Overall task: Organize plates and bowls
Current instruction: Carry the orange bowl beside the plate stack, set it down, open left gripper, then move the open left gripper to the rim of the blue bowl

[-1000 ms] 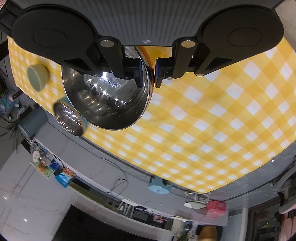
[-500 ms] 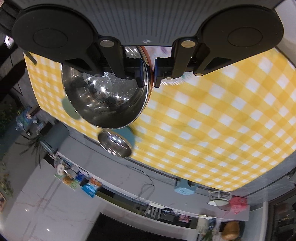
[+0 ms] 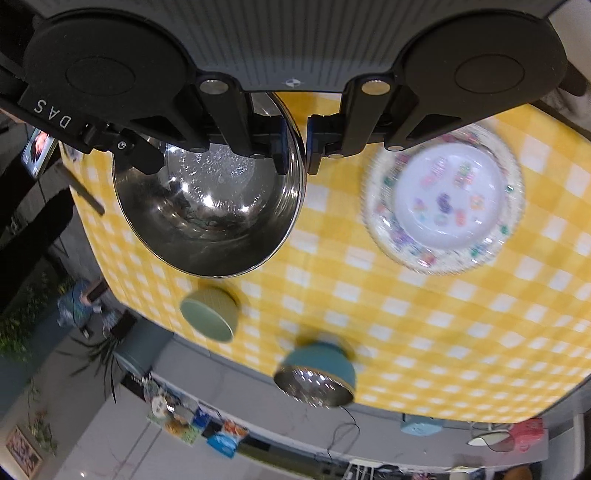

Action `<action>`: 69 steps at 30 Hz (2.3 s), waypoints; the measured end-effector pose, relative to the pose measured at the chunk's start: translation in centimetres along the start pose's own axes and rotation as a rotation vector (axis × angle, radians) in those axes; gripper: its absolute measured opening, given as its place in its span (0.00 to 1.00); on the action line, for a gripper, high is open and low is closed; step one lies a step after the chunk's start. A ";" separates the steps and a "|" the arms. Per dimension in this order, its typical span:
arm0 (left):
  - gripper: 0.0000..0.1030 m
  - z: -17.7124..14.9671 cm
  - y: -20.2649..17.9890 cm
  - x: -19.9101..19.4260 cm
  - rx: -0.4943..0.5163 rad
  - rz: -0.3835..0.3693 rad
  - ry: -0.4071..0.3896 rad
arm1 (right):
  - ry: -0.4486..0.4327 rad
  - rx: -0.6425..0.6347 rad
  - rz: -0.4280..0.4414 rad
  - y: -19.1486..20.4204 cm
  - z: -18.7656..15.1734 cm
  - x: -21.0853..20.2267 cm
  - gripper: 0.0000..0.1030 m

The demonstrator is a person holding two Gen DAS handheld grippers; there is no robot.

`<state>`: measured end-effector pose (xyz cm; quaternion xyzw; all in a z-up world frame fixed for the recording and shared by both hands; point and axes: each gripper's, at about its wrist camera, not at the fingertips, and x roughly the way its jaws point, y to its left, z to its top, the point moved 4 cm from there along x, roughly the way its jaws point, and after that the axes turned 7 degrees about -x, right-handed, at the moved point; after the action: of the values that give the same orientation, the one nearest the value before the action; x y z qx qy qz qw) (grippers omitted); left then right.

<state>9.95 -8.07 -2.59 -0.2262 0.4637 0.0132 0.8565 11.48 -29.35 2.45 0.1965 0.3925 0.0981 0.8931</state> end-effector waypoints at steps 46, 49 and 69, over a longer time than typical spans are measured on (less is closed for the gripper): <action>0.16 0.3 1.6 3.6 -0.105 0.014 0.062 | 0.156 0.060 -0.009 -2.4 -1.1 6.0 0.18; 0.17 0.3 1.8 3.4 -0.107 0.015 0.057 | 0.152 0.066 0.008 -2.4 -1.1 5.8 0.19; 0.51 2.4 1.3 -0.9 -0.028 -0.023 -0.101 | -0.071 0.029 0.076 -1.6 -0.6 1.9 0.63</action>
<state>11.03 -5.75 -1.29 -0.2425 0.4172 0.0212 0.8756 12.32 -29.98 0.11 0.2278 0.3541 0.1192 0.8992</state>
